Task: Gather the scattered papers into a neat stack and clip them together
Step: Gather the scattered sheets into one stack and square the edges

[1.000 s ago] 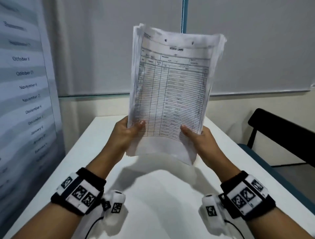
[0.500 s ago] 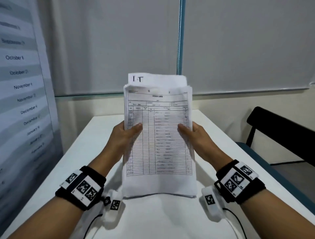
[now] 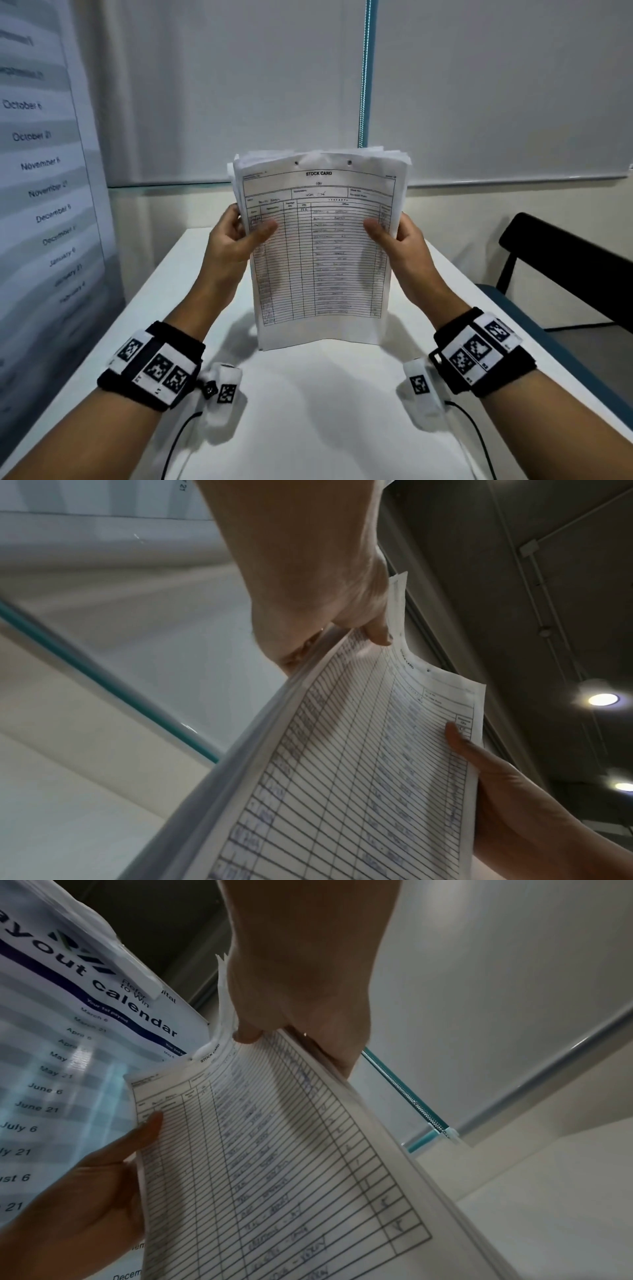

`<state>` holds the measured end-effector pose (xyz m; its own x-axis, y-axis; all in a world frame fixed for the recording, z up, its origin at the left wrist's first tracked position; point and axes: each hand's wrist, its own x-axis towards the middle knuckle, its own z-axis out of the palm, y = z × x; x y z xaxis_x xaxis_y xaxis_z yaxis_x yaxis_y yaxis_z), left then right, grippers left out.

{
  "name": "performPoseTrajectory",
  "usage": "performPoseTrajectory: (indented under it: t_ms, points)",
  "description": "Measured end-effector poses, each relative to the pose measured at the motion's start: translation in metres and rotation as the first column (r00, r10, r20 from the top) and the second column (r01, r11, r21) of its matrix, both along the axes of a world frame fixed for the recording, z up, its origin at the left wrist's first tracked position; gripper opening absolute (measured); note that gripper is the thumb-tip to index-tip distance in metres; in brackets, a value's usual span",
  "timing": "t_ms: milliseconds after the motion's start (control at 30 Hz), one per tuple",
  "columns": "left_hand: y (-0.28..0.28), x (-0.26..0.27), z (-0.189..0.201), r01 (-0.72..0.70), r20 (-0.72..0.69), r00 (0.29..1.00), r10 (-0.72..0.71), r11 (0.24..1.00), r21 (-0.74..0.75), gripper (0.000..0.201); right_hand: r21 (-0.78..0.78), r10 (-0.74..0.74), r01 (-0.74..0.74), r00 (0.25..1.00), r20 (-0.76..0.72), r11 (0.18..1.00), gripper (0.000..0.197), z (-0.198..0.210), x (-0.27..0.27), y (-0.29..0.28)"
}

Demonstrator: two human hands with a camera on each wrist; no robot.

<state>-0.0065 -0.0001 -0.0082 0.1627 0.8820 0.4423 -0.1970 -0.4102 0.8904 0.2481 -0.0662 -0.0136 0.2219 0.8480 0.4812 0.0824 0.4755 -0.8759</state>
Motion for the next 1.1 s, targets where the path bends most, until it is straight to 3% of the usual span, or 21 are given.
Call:
performPoseTrajectory:
  t_ms: [133, 267, 400, 567, 800, 933, 1033, 1100]
  points:
    - [-0.002, 0.004, 0.004, -0.046, -0.001, 0.999, 0.046, 0.998, 0.046, 0.052, 0.044, 0.001, 0.000, 0.999, -0.037, 0.999, 0.038, 0.002, 0.001, 0.001]
    - [-0.008, 0.018, 0.004, -0.039, 0.010, 0.999, 0.039, 0.998, 0.057, 0.049, 0.067, 0.016, -0.010, 0.997, -0.082, 0.998, 0.064, 0.000, -0.008, 0.004]
    - [-0.007, 0.018, 0.010, -0.073, 0.046, 0.997, 0.069, 0.994, 0.080, 0.049, 0.121, -0.057, 0.072, 0.990, -0.128, 0.990, 0.071, 0.003, -0.009, 0.006]
    - [-0.005, 0.020, 0.016, -0.098, 0.041, 0.995, 0.096, 0.993, 0.063, 0.031, 0.120, -0.134, 0.153, 0.979, -0.150, 0.981, 0.035, 0.010, -0.013, 0.007]
    - [-0.005, 0.016, 0.015, -0.114, 0.045, 0.992, 0.114, 0.993, 0.001, 0.044, 0.074, -0.048, 0.059, 0.989, -0.141, 0.996, 0.015, -0.002, -0.012, 0.007]
    - [-0.008, 0.020, 0.017, -0.086, -0.026, 0.996, 0.087, 0.996, 0.020, 0.054, 0.058, -0.021, 0.027, 0.995, -0.101, 0.998, 0.027, 0.002, -0.021, 0.004]
    - [-0.002, 0.012, 0.015, -0.010, 0.049, 0.999, 0.012, 0.999, -0.046, 0.051, 0.034, 0.023, -0.018, 0.989, -0.146, 0.999, 0.040, 0.002, -0.015, 0.004]
    - [0.001, 0.008, 0.010, 0.069, 0.051, 0.997, -0.063, 0.990, -0.127, 0.053, -0.062, 0.094, -0.106, 0.980, -0.173, 0.992, 0.050, -0.004, -0.010, 0.006]
